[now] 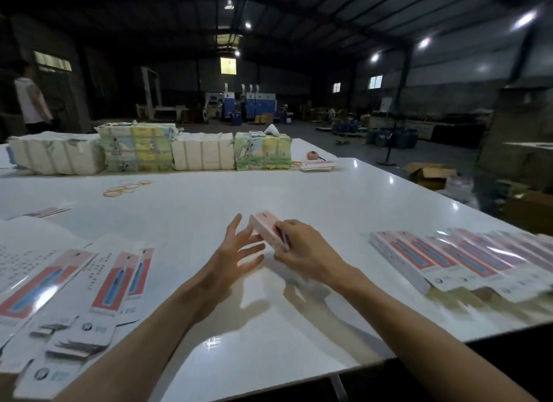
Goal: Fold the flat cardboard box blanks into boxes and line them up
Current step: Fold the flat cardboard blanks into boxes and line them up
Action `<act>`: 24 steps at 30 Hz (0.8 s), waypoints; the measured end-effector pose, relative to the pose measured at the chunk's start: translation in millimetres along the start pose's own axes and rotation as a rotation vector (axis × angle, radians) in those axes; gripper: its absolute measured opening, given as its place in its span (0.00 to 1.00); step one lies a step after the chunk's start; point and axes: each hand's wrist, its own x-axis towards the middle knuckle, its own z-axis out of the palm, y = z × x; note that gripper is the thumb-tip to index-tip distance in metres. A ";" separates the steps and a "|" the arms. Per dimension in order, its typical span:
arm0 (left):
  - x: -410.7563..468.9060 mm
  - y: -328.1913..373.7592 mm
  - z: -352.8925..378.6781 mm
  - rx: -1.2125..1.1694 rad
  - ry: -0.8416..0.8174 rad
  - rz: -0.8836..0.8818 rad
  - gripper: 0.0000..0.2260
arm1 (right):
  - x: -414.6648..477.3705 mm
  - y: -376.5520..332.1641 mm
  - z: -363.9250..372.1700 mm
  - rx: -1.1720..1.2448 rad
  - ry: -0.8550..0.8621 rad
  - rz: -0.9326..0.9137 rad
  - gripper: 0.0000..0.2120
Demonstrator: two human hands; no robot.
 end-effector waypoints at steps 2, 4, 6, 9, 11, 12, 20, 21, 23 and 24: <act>0.0 -4.2 -4.3 0.070 -0.065 0.000 0.28 | -9.6 19.2 -14.8 -0.089 0.049 0.120 0.17; 0.5 -6.6 -9.9 0.097 -0.144 0.017 0.18 | -22.0 43.7 -27.7 -0.156 0.062 0.241 0.19; -0.7 -6.6 -11.3 0.129 -0.191 0.039 0.12 | -39.4 66.8 -36.5 -0.184 0.043 0.355 0.20; -1.7 -6.8 -9.7 0.167 -0.210 0.045 0.12 | -67.2 94.4 -40.7 -0.389 0.027 0.454 0.19; -2.6 -7.4 -10.1 0.194 -0.220 0.051 0.12 | -79.9 104.4 -43.9 -0.489 0.067 0.478 0.19; -3.9 -6.8 -10.1 0.205 -0.226 0.056 0.12 | -84.3 107.0 -46.5 -0.492 0.077 0.497 0.18; -7.9 -5.1 -8.4 0.279 -0.223 0.069 0.11 | -73.0 93.2 -59.9 -0.550 0.056 0.502 0.20; -9.0 -4.5 -8.1 0.283 -0.219 0.067 0.11 | -60.0 81.1 -56.1 -0.531 0.070 0.452 0.19; -11.4 -2.9 -7.8 0.289 -0.201 0.062 0.10 | -30.0 52.6 -41.8 -0.479 0.106 0.320 0.13; -12.3 -2.2 -7.9 0.299 -0.183 0.064 0.10 | -15.8 37.0 -32.2 -0.440 0.125 0.253 0.11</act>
